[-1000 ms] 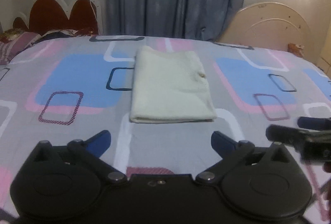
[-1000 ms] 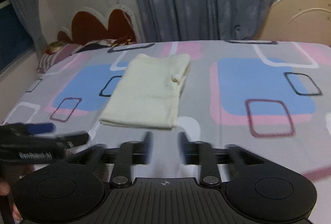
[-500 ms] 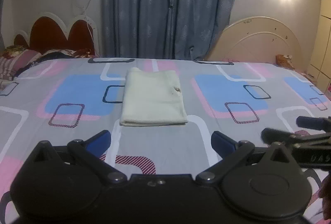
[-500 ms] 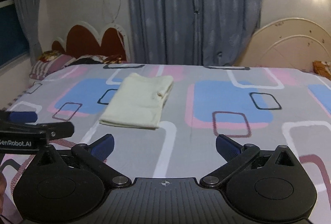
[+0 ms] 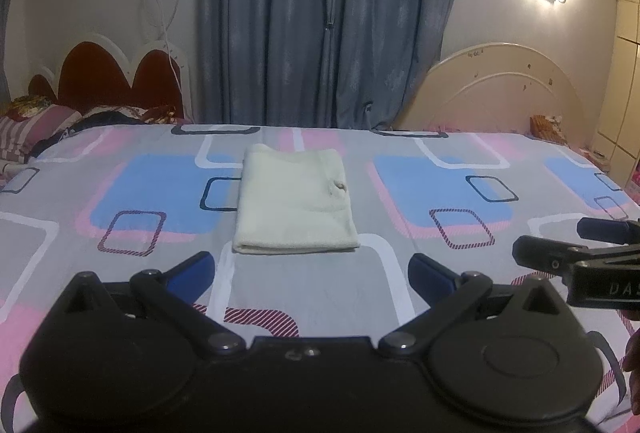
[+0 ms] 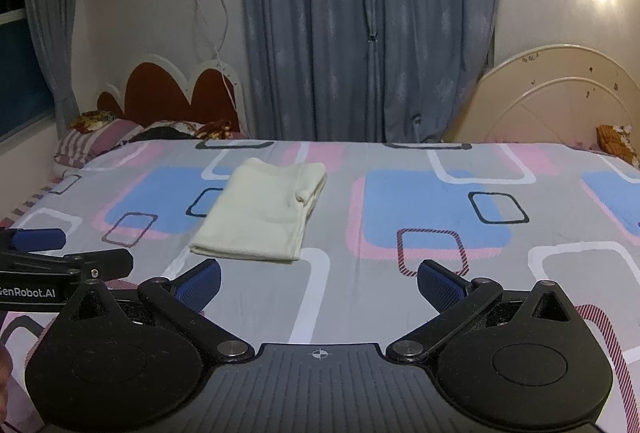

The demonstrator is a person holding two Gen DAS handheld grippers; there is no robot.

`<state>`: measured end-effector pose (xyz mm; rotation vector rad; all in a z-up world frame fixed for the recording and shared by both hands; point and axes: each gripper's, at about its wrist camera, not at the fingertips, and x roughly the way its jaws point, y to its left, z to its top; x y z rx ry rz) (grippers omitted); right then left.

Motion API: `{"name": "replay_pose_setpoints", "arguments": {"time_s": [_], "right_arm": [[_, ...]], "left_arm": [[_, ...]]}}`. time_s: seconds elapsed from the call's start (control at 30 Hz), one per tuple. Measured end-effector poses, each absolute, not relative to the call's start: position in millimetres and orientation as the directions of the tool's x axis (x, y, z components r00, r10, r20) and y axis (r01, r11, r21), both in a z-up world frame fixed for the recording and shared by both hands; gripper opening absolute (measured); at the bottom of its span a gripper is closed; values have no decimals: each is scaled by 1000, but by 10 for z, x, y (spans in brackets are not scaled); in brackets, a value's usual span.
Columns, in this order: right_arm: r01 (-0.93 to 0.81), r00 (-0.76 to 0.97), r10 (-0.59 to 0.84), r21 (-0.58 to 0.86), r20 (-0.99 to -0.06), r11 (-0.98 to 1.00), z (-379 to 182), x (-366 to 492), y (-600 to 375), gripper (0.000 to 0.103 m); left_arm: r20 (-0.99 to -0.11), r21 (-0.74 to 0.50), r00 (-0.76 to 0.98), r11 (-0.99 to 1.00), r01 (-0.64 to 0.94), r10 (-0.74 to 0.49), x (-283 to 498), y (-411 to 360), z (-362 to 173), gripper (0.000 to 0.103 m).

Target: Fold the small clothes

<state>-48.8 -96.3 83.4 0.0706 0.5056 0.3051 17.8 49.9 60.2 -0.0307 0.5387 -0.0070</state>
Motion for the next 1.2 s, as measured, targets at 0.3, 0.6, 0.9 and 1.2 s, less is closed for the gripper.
{"name": "replay_pose_setpoints", "arguments": {"time_s": [0.3,0.6,0.9,1.2], "right_arm": [[-272,833,308,145,-460,951,853,-483,-984,103],[-276,830,312,145,-462,950,882,-417,-996,103],[-278,828,313,144,-465,950,891,-400,-974,103],[-277,828,312,143,-466,950,891,-408,-953,103]], "left_arm": [[-507,-29,862,1000,-8,-8,201,540,617,103],[-505,-33,863,999,-20,1,200,597,616,103],[-505,-32,863,999,-24,5,187,648,608,103],[-506,-31,863,999,-24,5,180,684,601,103]]}}
